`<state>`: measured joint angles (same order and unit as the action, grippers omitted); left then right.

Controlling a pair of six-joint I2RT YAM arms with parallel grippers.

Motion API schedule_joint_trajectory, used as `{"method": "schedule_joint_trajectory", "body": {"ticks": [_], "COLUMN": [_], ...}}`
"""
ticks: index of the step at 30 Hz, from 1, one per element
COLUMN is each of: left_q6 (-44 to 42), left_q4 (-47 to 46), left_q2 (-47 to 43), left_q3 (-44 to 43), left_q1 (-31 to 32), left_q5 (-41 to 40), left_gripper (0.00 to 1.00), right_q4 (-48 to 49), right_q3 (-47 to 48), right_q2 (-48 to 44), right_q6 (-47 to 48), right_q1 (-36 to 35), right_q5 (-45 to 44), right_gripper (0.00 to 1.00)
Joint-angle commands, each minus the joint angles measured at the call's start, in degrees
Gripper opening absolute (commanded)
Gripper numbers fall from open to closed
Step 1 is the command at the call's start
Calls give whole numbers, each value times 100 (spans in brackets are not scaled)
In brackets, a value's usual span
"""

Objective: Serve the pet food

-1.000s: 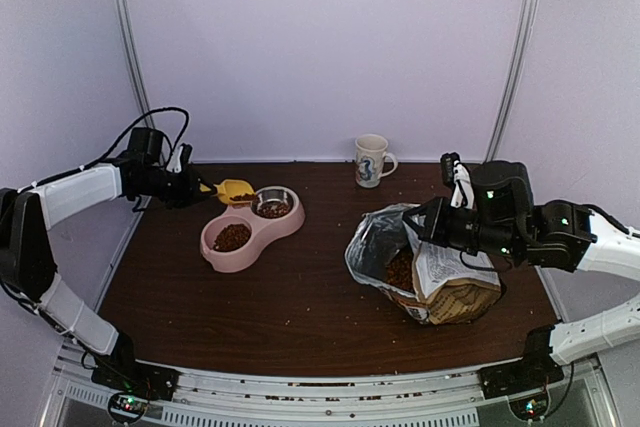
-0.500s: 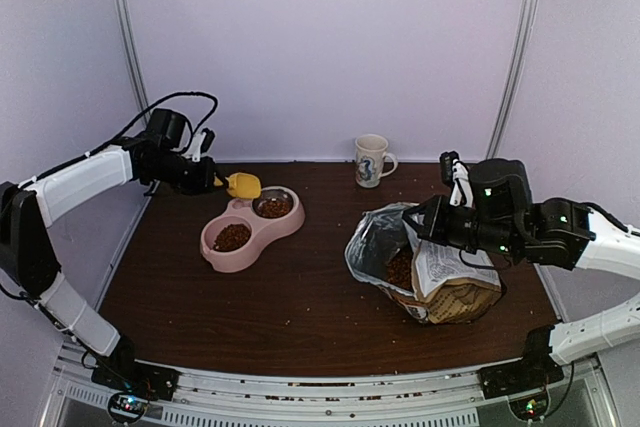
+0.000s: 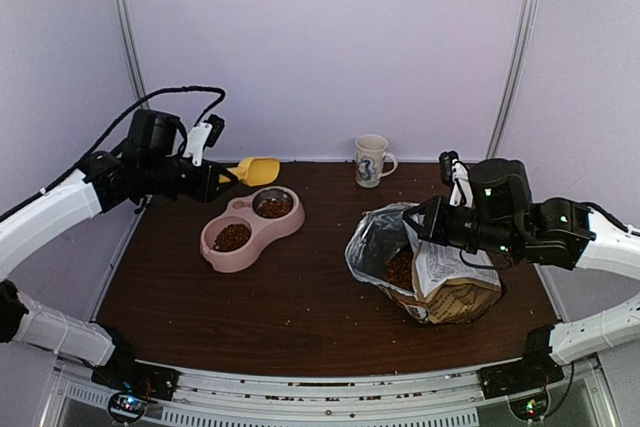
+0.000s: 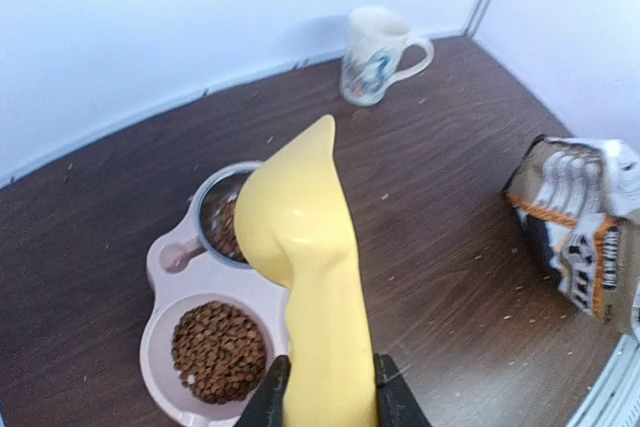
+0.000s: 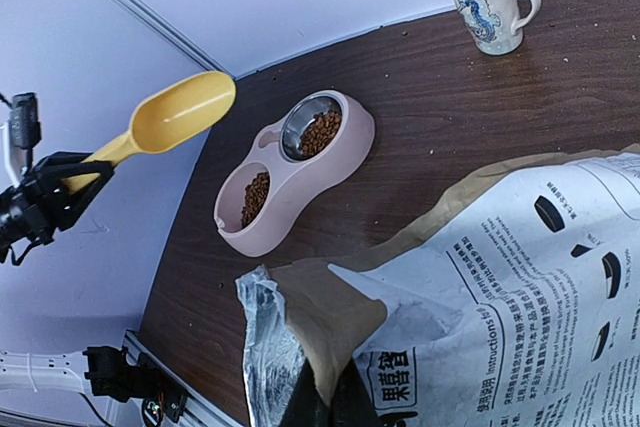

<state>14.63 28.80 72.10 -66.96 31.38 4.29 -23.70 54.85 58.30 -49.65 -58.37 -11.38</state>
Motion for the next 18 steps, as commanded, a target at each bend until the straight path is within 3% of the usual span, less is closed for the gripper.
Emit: {"method": "schedule_joint_trajectory", "body": {"ticks": [1, 4, 9, 13, 18], "left_q6": [323, 564, 1032, 1263, 1582], "left_q4": [-1133, -1376, -1285, -1046, -866], "left_q2": [-930, -1442, -1737, -1471, -686], "left_q3": [640, 1054, 1316, 1189, 1058], "left_q1": [556, 1286, 2600, 3382, 3697], "left_q5": [623, 892, 599, 277, -638], "left_gripper": [0, 0, 0, 0, 0], "right_q4": [-143, -82, 70, 212, 327], "right_q3": [87, 76, 115, 189, 369], "right_q2": [32, 111, 314, 487, 696], "right_q6": [240, 305, 395, 463, 600], "right_q1": [77, 69, 71, 54, -105], "right_q5": [-195, -137, 49, 261, 459], "right_gripper": [0, 0, 0, 0, 0]}}
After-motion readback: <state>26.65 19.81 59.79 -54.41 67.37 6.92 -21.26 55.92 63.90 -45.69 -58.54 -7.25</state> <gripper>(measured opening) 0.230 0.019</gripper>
